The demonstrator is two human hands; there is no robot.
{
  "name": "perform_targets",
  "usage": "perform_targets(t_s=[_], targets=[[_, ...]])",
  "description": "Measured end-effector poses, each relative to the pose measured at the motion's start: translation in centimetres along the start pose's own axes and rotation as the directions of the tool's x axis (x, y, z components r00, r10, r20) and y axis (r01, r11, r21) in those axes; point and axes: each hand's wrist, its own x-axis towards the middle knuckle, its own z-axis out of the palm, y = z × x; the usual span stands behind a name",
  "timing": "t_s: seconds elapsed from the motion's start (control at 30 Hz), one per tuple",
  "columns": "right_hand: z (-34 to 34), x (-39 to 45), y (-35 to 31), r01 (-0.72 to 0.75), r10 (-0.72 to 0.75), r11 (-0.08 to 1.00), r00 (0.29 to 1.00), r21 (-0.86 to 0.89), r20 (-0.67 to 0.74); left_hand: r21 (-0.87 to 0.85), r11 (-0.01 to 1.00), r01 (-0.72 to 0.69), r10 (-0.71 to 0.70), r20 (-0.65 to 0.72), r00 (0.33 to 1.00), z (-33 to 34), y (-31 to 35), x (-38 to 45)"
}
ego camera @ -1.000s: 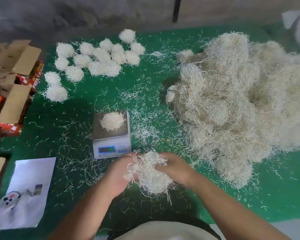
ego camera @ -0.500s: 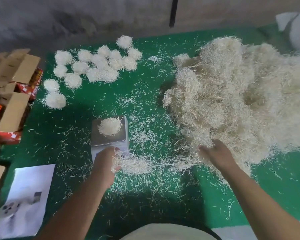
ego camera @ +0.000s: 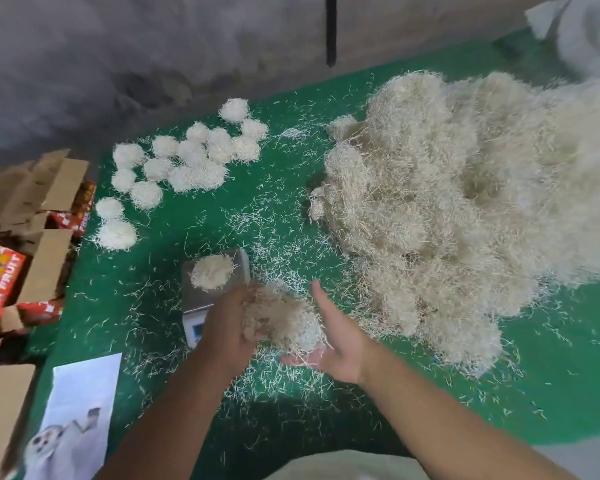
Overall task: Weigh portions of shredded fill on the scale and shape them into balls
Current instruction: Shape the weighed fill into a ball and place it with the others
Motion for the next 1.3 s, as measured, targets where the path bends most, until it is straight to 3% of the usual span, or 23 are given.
perform_targets(t_s=[0.03, 0.07, 0.1, 0.17, 0.2, 0.23, 0.33, 0.43, 0.53, 0.63, 0.7, 0.73, 0.8, 0.83, 0.87, 0.93, 0.97, 1.07, 1.13, 1.23, 1.3], targets=[[0.3, 0.1, 0.1, -0.027, 0.014, 0.991, 0.995, 0.132, 0.102, 0.182, 0.981, -0.069, 0.069, 0.003, 0.998, 0.2, -0.2, -0.5], [0.8, -0.1, 0.1, -0.039, 0.005, 0.984, 0.982, 0.173, 0.189, 0.409, 0.893, -0.187, 0.19, 0.034, 0.981, 0.4, -0.5, -0.9], [1.3, -0.2, 0.1, -0.037, -0.007, 0.98, 0.974, 0.194, 0.225, 0.608, 0.729, -0.315, 0.334, 0.085, 0.939, 0.6, -1.1, -1.3], [2.7, -0.3, 0.1, 0.041, -0.076, 0.983, 0.978, 0.177, 0.194, 0.772, 0.467, -0.432, 0.497, 0.175, 0.85, 1.0, -2.7, -1.8], [3.5, -0.2, 0.3, 0.062, -0.086, 0.986, 0.984, 0.152, 0.156, 0.789, 0.45, -0.418, 0.499, 0.165, 0.851, 1.3, -3.2, -2.1], [4.2, 0.0, 0.4, 0.06, -0.071, 0.99, 0.994, 0.127, 0.087, 0.782, 0.501, -0.37, 0.455, 0.126, 0.882, 1.8, -3.7, -2.6], [5.2, 0.4, 0.4, 0.092, -0.091, 0.994, 0.995, 0.058, -0.032, 0.723, 0.555, -0.411, 0.371, 0.226, 0.901, 2.2, -5.3, -3.7], [4.1, 1.4, 0.5, 0.064, -0.046, 0.986, 0.992, 0.156, -0.115, 0.734, 0.443, -0.516, 0.356, 0.384, 0.852, 1.3, -6.1, -4.9], [2.4, 2.3, 0.4, 0.113, -0.081, 0.991, 0.935, 0.074, -0.344, 0.679, 0.503, -0.534, 0.418, 0.35, 0.838, -0.8, -5.7, -4.8], [1.2, 2.4, 0.2, 0.151, -0.131, 0.988, 0.912, 0.019, -0.39, 0.653, 0.616, -0.441, 0.434, 0.186, 0.882, -3.6, -5.5, -2.6], [1.0, 2.3, 0.0, 0.179, -0.157, 0.984, 0.891, 0.011, -0.425, 0.617, 0.723, -0.311, 0.355, 0.055, 0.933, -5.8, -5.2, -0.2], [1.1, 2.5, 0.0, 0.192, -0.178, 0.981, 0.889, -0.008, -0.422, 0.548, 0.803, -0.233, 0.27, 0.013, 0.963, -6.7, -5.1, 0.9], [2.7, 2.9, 0.1, 0.218, -0.238, 0.971, 0.883, -0.095, -0.405, 0.236, 0.972, 0.022, -0.029, 0.023, 0.999, -7.6, -4.8, 2.6], [4.1, 3.3, 0.3, 0.214, -0.265, 0.962, 0.88, -0.168, -0.394, 0.042, 0.981, 0.19, -0.193, 0.094, 0.977, -7.7, -4.9, 3.5], [5.6, 3.5, 0.7, 0.203, -0.298, 0.941, 0.876, -0.269, -0.38, -0.126, 0.925, 0.359, -0.331, 0.198, 0.923, -7.6, -5.0, 4.1], [7.5, 4.3, 1.6, 0.183, -0.402, 0.821, 0.858, -0.541, -0.32, -0.277, 0.73, 0.625, -0.496, 0.415, 0.763, -6.8, -4.9, 4.6], [8.2, 4.8, 2.2, 0.182, -0.486, 0.691, 0.834, -0.699, -0.263, -0.277, 0.68, 0.679, -0.511, 0.485, 0.71, -6.5, -4.5, 4.5], [9.2, 6.7, 4.0, 0.136, -0.605, 0.129, 0.795, -0.982, 0.03, -0.282, 0.658, 0.698, -0.502, 0.527, 0.686, -5.9, -3.2, 4.8], [9.2, 7.8, 4.4, 0.05, -0.625, -0.089, 0.775, -0.995, 0.095, -0.299, 0.666, 0.683, -0.521, 0.469, 0.713, -6.5, -2.5, 5.7], [8.6, 9.2, 4.6, -0.067, -0.608, -0.136, 0.793, -0.988, 0.029, -0.218, 0.745, 0.631, -0.542, 0.354, 0.762, -7.7, -2.5, 7.6], [8.2, 9.5, 4.6, -0.034, -0.573, -0.039, 0.819, -0.999, -0.006, -0.128, 0.815, 0.565, -0.509, 0.307, 0.804, -8.5, -2.8, 8.6]])
